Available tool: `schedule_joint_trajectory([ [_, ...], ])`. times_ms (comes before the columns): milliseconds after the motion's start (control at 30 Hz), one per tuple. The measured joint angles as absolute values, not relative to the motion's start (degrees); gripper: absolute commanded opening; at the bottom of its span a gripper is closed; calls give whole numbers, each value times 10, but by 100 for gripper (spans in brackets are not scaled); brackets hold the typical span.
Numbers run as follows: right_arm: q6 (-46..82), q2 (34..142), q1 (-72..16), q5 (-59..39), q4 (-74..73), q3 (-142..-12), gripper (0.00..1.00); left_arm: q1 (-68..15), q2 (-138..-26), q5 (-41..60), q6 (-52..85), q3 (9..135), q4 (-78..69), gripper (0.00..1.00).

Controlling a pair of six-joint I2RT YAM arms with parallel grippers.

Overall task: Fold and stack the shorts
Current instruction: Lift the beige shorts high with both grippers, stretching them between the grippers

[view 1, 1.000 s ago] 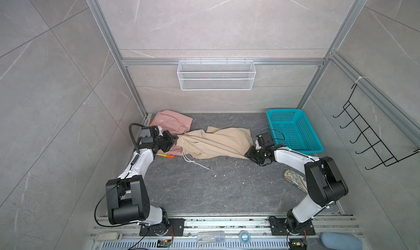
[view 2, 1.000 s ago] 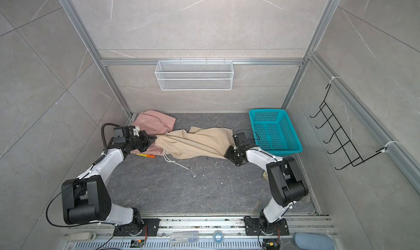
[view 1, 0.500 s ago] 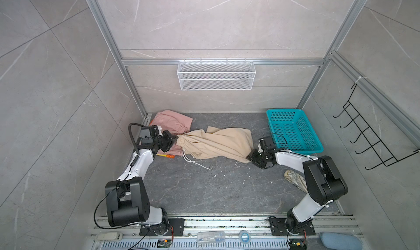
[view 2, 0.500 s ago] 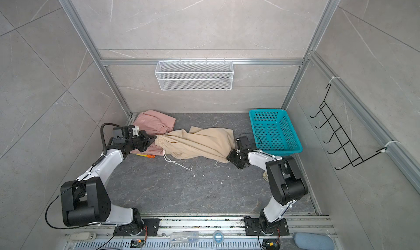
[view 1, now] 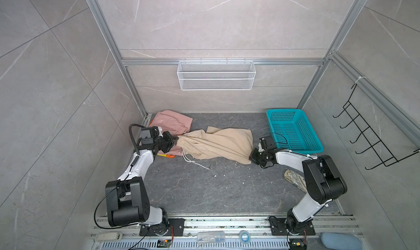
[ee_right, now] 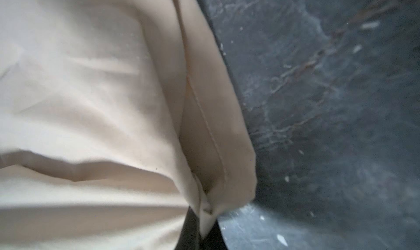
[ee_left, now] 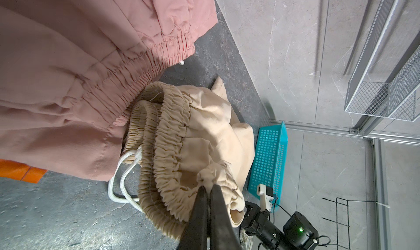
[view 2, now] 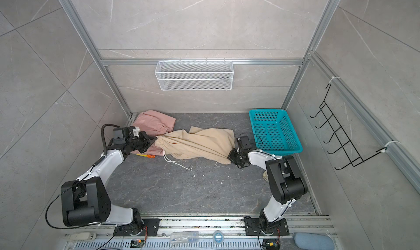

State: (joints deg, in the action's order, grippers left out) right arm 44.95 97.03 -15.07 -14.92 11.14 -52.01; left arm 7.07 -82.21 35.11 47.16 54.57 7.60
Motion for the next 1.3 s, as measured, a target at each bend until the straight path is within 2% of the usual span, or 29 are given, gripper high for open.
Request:
schedule_joint_trajectory([
  [267,404,945,-114,-132,209,-680,0,71,-819,349,471,572,98,0],
  [533,366,930,-70,-137,315,-916,0,59,-824,362,480,764,116,0],
  [700,339,883,-50,-139,387,-1054,0,28,-814,362,485,870,121,0],
  [933,293,804,-31,-144,481,-1260,0,-23,-710,346,494,936,172,0],
  [1133,269,833,-18,-148,547,-1507,0,-25,-627,337,533,998,189,0],
  [1200,265,847,-13,-149,553,-1557,0,-26,-617,337,540,1019,190,0],
  [1300,265,855,4,-161,554,-1557,0,-26,-616,336,543,1028,191,0],
])
